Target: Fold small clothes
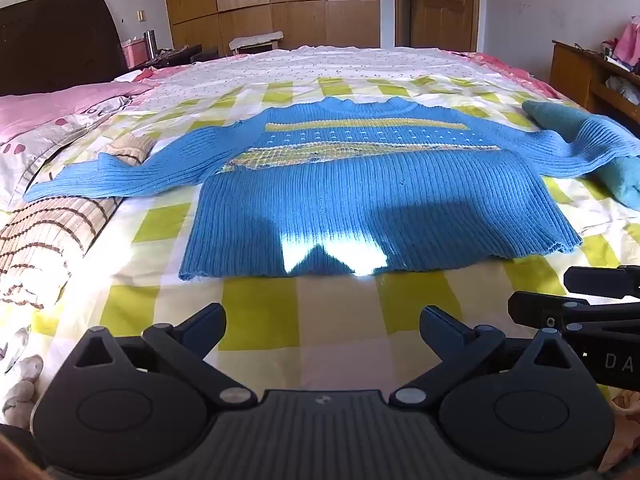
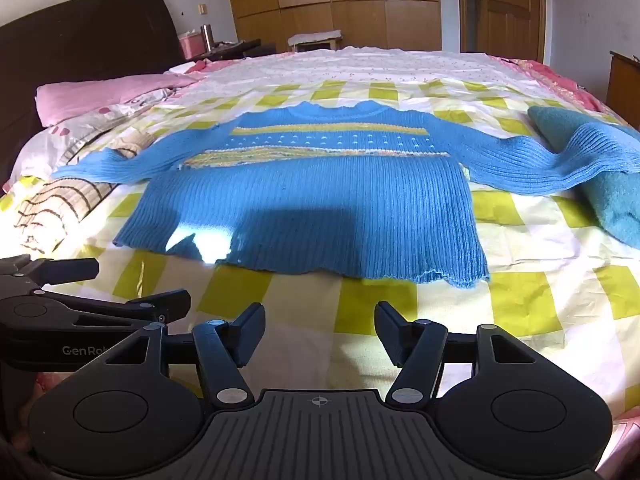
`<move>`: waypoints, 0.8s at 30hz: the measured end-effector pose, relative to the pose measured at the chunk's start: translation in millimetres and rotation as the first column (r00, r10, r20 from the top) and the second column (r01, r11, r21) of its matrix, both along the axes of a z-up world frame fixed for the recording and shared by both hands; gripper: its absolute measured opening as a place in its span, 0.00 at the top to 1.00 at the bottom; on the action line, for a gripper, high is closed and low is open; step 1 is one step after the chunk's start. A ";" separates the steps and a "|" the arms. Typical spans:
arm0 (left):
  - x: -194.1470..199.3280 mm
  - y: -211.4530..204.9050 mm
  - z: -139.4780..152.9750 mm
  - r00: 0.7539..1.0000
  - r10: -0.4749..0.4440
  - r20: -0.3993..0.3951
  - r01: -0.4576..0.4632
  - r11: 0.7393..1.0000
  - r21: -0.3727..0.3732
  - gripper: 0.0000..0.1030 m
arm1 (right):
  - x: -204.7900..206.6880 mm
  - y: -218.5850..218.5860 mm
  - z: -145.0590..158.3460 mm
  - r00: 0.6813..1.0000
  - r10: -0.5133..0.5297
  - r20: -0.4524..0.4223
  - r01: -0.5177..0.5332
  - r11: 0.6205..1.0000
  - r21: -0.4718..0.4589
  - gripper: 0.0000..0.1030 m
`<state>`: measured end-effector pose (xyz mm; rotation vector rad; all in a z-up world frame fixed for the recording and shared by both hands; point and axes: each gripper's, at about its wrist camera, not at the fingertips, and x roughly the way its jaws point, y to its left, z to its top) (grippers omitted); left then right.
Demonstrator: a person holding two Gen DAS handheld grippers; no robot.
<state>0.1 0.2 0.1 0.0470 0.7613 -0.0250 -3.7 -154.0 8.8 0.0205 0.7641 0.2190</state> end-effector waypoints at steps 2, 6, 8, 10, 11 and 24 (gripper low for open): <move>0.0 0.0 0.0 1.000 0.000 -0.004 0.000 1.000 -0.001 0.00 | 0.4 0.1 -0.7 1.000 0.000 -0.006 0.000 1.000 0.001 0.41; -2.4 -2.5 1.2 1.000 -0.003 0.009 0.003 1.000 0.013 0.00 | 0.9 0.1 -1.6 1.000 -0.001 -0.003 0.001 1.000 -0.003 0.41; -3.3 -3.8 -2.6 1.000 -0.003 0.014 0.003 1.000 0.017 0.00 | 0.7 0.1 -1.9 1.000 -0.001 -0.001 0.001 1.000 -0.004 0.41; -5.6 -3.5 -6.6 1.000 -0.007 0.022 0.006 1.000 0.022 0.00 | 0.0 0.8 1.0 1.000 -0.003 0.000 0.003 1.000 -0.006 0.41; -1.7 -0.9 -3.5 1.000 -0.004 0.005 0.004 1.000 0.009 0.00 | 1.7 2.7 -4.6 1.000 0.000 -0.009 0.000 1.000 -0.003 0.41; -2.8 -2.2 -3.4 1.000 0.002 0.006 -0.003 1.000 0.014 0.00 | 2.0 1.2 -5.9 1.000 -0.001 -0.016 0.001 1.000 0.000 0.41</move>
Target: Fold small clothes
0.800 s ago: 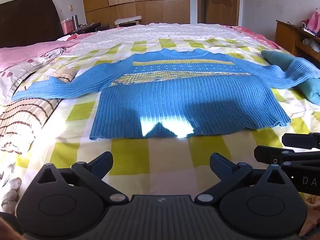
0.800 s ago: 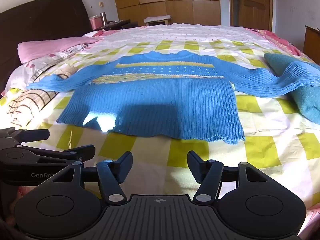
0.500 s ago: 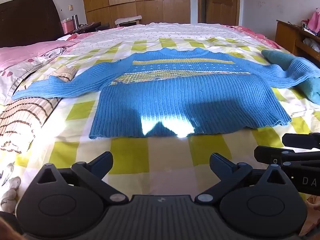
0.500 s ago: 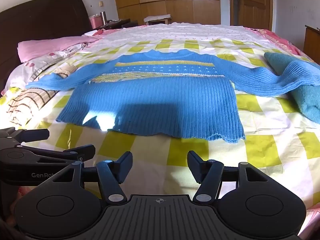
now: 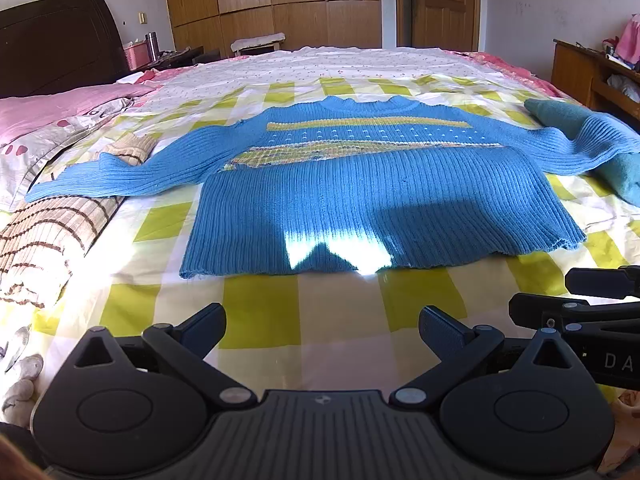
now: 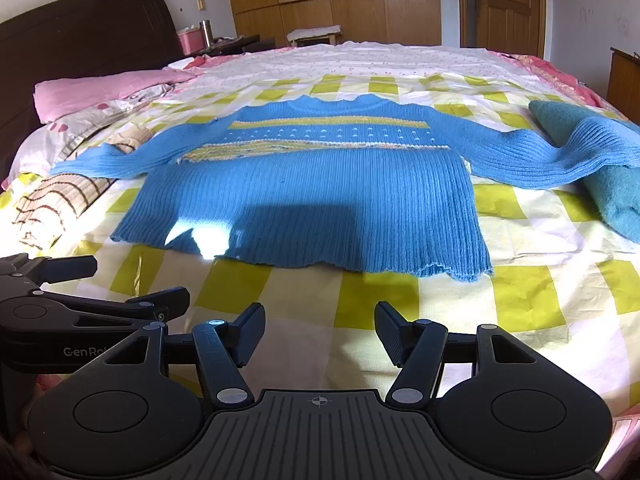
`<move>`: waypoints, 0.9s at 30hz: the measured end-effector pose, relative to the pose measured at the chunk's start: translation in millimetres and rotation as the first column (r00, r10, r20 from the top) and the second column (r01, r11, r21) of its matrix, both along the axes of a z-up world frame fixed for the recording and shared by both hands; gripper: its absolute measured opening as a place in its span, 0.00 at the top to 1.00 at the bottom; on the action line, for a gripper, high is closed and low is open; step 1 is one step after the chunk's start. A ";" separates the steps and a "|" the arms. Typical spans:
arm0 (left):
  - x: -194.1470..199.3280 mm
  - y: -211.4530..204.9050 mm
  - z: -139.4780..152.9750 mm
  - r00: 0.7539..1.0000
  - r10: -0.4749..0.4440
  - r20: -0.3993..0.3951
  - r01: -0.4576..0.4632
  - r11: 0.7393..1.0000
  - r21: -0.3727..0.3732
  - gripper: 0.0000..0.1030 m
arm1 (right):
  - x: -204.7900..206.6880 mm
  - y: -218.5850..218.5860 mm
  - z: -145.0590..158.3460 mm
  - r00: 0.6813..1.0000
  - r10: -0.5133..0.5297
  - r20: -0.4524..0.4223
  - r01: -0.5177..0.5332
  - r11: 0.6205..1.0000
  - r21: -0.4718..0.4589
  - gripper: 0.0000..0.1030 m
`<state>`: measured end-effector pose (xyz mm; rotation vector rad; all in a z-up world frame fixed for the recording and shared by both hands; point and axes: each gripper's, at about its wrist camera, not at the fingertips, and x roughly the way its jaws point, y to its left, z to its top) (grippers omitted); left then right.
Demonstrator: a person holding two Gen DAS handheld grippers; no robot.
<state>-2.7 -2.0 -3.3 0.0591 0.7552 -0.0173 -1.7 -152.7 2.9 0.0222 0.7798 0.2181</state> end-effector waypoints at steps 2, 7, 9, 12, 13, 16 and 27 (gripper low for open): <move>0.3 0.4 0.2 1.000 0.000 -0.001 0.000 1.000 -0.001 0.00 | 0.1 0.0 -0.2 1.000 0.000 0.000 0.000 1.000 -0.001 0.41; 0.4 0.6 0.2 1.000 0.000 -0.002 0.000 1.000 -0.002 0.00 | 0.6 -0.5 -0.4 1.000 -0.001 -0.002 0.001 1.000 -0.001 0.41; -0.1 0.4 -0.9 1.000 0.001 -0.002 -0.001 1.000 -0.002 0.00 | 0.6 -0.4 -0.5 1.000 0.000 -0.002 0.000 1.000 -0.002 0.41; 0.2 0.6 -0.5 1.000 0.000 -0.002 0.000 1.000 -0.002 0.00 | 0.6 -0.5 -0.6 1.000 0.000 -0.002 0.000 1.000 -0.002 0.41; 0.5 0.8 -0.4 1.000 0.000 -0.002 -0.001 1.000 -0.002 0.00 | 0.5 -0.4 -0.6 1.000 0.000 -0.003 0.000 1.000 -0.001 0.41; 0.0 0.8 -2.0 1.000 0.001 0.000 -0.001 1.000 -0.002 0.00 | 0.5 -0.3 -0.7 1.000 0.000 -0.002 0.000 1.000 -0.002 0.41; 0.0 0.8 -2.8 1.000 0.002 -0.001 -0.002 1.000 -0.001 0.00 | 0.9 0.0 -1.1 1.000 0.000 -0.004 0.000 1.000 -0.003 0.41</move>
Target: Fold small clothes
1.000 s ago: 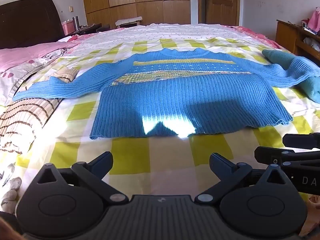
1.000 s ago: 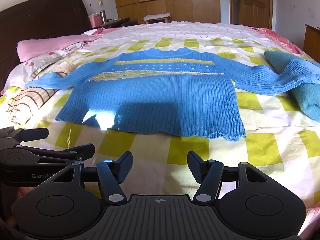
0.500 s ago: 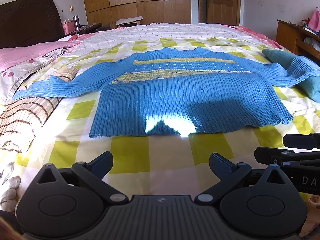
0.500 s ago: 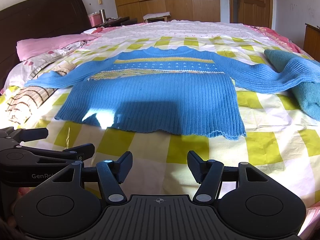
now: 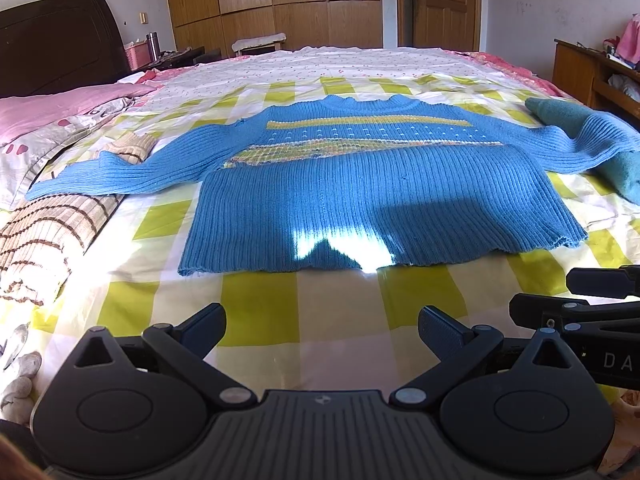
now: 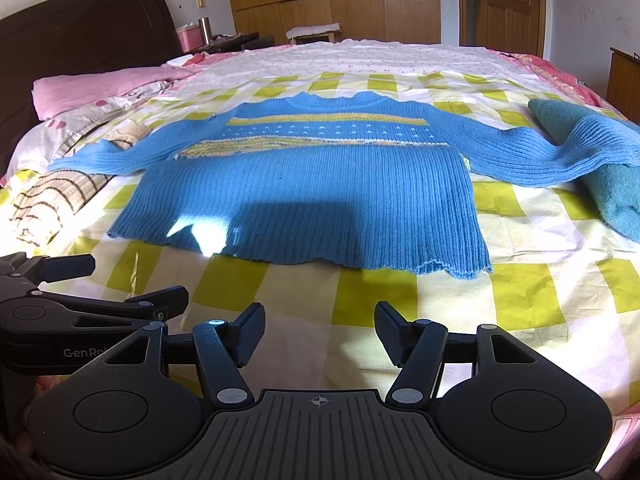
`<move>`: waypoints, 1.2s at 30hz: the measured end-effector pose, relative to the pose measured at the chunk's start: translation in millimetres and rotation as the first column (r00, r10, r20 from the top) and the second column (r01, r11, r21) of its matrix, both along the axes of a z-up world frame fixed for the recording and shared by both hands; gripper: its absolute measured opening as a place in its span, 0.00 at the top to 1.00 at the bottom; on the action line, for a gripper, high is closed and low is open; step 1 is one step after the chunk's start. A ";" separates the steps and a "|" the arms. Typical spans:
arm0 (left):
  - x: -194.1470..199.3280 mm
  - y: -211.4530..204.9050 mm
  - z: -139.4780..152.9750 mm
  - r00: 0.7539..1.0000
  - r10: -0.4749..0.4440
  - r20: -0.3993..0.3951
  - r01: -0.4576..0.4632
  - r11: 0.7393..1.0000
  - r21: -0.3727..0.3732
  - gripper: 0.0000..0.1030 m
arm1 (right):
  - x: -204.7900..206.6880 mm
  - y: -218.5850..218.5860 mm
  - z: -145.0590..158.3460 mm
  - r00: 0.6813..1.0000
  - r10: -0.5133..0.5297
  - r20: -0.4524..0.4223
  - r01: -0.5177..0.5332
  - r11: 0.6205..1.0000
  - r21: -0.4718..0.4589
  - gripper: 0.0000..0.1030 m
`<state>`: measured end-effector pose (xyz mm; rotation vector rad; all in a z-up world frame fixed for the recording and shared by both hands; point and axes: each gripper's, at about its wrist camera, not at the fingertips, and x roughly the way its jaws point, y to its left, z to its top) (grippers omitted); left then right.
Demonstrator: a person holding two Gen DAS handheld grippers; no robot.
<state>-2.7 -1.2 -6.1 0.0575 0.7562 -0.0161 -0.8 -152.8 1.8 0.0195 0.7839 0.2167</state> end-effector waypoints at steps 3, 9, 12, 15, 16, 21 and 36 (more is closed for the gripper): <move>0.3 -0.6 -1.4 1.000 0.001 0.001 -0.001 1.000 0.003 0.00 | -0.5 -0.1 -0.5 1.000 0.000 0.001 0.000 1.000 -0.002 0.41; 0.4 -1.2 -2.3 1.000 0.002 0.002 -0.002 1.000 0.005 0.00 | -0.1 -0.2 -0.7 1.000 0.000 0.000 0.000 1.000 -0.002 0.41; 0.2 -1.3 -2.7 1.000 0.002 0.002 -0.002 1.000 0.004 0.00 | -0.2 -1.0 -1.4 1.000 0.000 -0.001 0.000 1.000 -0.001 0.41; 0.1 -2.1 -2.8 1.000 0.003 0.002 -0.003 1.000 0.004 0.00 | -0.1 -0.9 -1.4 1.000 0.000 -0.001 0.000 1.000 -0.002 0.41; 0.5 -1.8 -2.3 1.000 0.002 0.002 -0.002 1.000 0.005 0.00 | -0.1 -0.7 -1.2 1.000 0.000 0.000 0.000 1.000 -0.002 0.41; 0.5 -2.1 -2.9 1.000 0.002 0.002 -0.002 1.000 0.005 0.00 | 0.1 -0.6 -0.9 1.000 0.000 -0.001 0.000 1.000 -0.003 0.41; 0.5 -3.7 -3.1 1.000 0.001 -0.002 -0.001 1.000 0.000 0.00 | 0.0 -0.8 -2.8 1.000 0.000 0.000 0.000 1.000 -0.004 0.41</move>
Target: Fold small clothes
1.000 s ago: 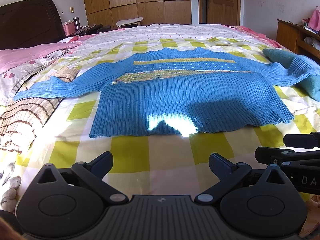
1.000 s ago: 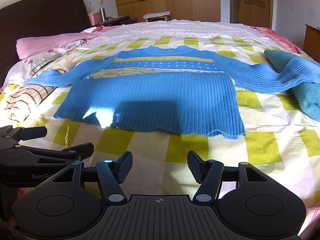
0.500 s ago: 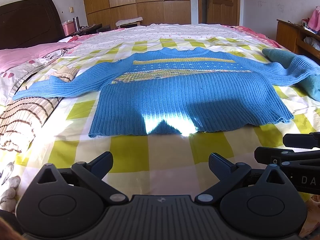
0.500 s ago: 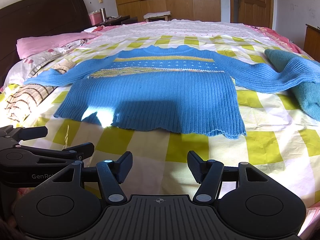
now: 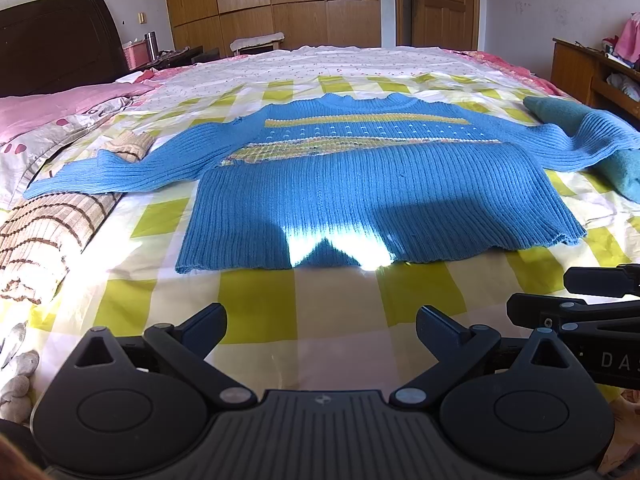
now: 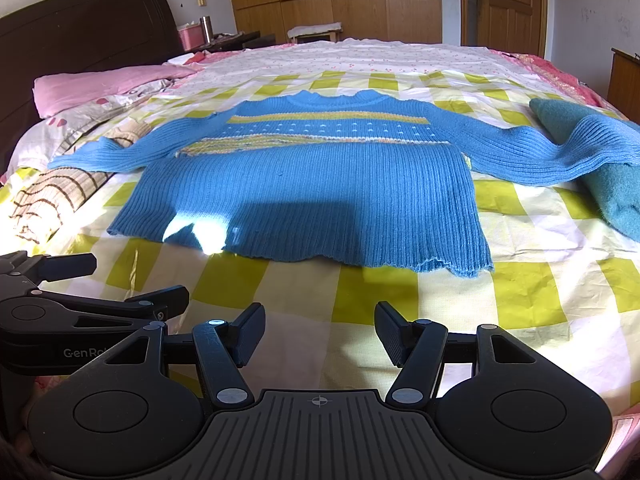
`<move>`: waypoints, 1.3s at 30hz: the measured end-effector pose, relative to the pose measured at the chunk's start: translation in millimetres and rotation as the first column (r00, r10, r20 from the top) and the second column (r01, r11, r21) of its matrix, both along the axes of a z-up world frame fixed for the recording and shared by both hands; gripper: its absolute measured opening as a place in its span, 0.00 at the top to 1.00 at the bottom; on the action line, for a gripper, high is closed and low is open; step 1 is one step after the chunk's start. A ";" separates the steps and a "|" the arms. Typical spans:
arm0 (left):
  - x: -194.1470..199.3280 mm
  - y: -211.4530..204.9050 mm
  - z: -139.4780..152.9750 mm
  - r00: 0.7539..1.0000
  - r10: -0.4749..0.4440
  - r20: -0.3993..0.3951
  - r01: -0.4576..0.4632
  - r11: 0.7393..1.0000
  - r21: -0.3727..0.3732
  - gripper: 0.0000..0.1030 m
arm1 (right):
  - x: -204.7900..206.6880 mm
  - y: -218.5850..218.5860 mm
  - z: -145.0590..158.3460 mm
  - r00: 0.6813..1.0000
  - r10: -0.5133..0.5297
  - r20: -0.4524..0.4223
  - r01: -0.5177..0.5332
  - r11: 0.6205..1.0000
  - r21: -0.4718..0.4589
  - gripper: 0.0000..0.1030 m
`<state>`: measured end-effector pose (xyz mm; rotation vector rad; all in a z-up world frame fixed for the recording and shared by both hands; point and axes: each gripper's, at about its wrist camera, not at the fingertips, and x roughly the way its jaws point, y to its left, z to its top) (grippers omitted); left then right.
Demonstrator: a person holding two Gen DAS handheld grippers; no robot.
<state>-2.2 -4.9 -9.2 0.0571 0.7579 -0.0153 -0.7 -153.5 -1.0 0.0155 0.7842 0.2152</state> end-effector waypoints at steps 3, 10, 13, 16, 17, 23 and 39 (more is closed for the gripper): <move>0.1 -0.5 -0.4 1.000 -0.001 -0.001 0.001 1.000 -0.001 0.00 | 0.0 0.0 0.0 1.000 0.000 -0.001 0.000 1.000 0.000 0.41; 0.2 -0.4 -0.3 1.000 -0.001 -0.002 0.001 1.000 -0.002 0.00 | 0.1 0.3 0.1 1.000 0.000 0.000 0.000 1.000 0.000 0.41; 0.3 0.0 -0.1 1.000 -0.001 -0.002 0.001 1.000 -0.001 0.00 | 0.2 0.3 0.1 1.000 0.000 -0.001 0.000 1.000 0.000 0.41; 0.3 -0.4 -0.4 1.000 -0.001 -0.002 0.001 1.000 -0.003 0.00 | 0.2 0.4 0.1 1.000 0.000 0.000 0.000 1.000 -0.001 0.41; 0.3 -0.5 -0.5 1.000 -0.001 -0.002 0.001 1.000 -0.003 0.00 | 0.2 0.2 -0.1 1.000 0.000 -0.001 0.000 1.000 -0.001 0.41; 0.6 0.3 -0.4 1.000 -0.002 -0.004 0.002 1.000 -0.005 0.00 | -0.2 0.5 -0.9 1.000 0.000 -0.001 0.000 1.000 -0.001 0.41; 0.4 1.0 -1.9 1.000 0.001 -0.009 -0.001 1.000 -0.024 0.00 | 0.1 3.3 -0.7 1.000 0.007 -0.003 -0.007 1.000 0.004 0.41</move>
